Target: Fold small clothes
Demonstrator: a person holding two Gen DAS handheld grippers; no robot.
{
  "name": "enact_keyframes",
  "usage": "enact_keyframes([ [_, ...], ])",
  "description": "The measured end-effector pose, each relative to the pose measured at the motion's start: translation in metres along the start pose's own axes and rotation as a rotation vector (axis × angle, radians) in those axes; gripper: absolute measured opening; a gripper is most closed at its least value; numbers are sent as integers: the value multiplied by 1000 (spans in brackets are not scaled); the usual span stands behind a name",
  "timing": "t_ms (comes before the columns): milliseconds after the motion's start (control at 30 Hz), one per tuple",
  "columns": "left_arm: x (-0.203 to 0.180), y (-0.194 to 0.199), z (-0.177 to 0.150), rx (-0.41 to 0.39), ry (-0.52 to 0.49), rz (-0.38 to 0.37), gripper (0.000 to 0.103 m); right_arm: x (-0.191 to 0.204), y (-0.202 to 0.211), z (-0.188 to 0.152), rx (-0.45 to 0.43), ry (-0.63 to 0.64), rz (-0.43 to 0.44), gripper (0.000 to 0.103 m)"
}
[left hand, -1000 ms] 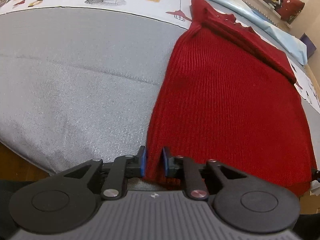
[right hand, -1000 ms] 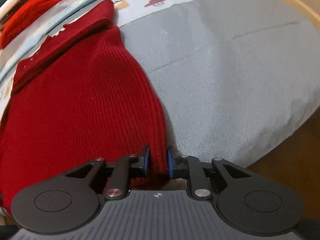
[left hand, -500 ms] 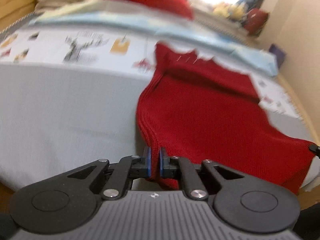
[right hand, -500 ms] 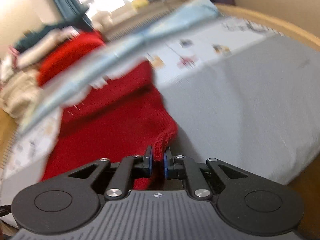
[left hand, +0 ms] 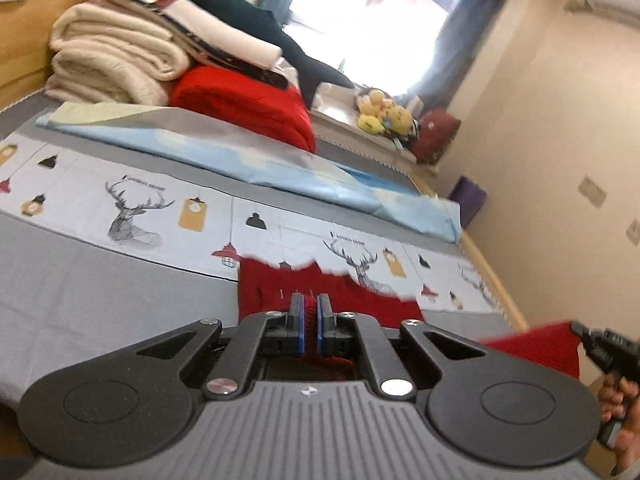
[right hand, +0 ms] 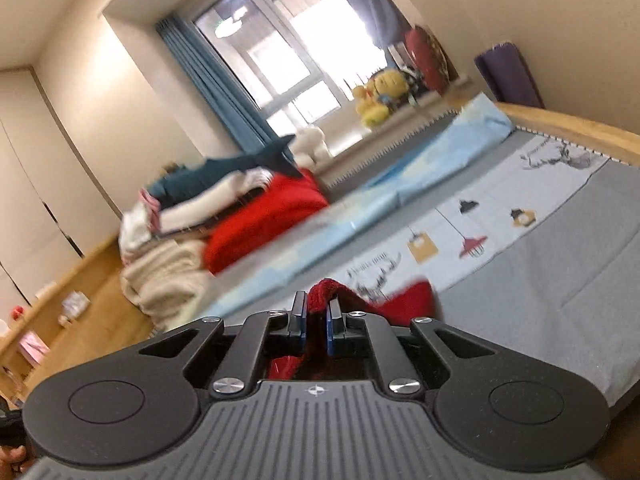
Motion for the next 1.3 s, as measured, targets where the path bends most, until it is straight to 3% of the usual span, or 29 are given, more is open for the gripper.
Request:
enact_keyframes([
  [67,14,-14,7,31,39,6,5,-9,-3,7,9,-34,-17,8],
  [167,25,-72,13,94,37,61,5,-38,-35,7,53,-72,-80,8],
  [367,49,-230,21,240,5,126,6,-139,-156,-10,245,-143,-263,9],
  [433,59,-260,21,231,-33,174,6,-162,-183,-18,287,-132,-352,16],
  [500,73,-273,15,218,-14,185,11,-172,-191,-25,251,-75,-441,16],
  [633,89,-297,-12,358,78,139,15,-197,-190,-40,261,-251,-413,28],
  [700,84,-309,-23,410,54,126,33,-201,-197,-48,320,-246,-408,32],
  [733,81,-318,-28,443,34,127,35,-201,-200,-51,340,-220,-414,37],
  [900,78,-348,-40,495,69,140,37,-212,-224,-80,467,-205,-448,41],
  [1300,58,-365,-43,503,40,189,43,-206,-241,-87,485,-167,-449,39],
])
Point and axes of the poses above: each gripper's, at about its wrist camera, not at the fingertips, and y roughly against the way its jaws point, x to its left, z to its top, the point moved 3 cm from there along -y, roughly the way its jaws point, and after that the axes turned 13 degrees about z, right-handed, at the moved point
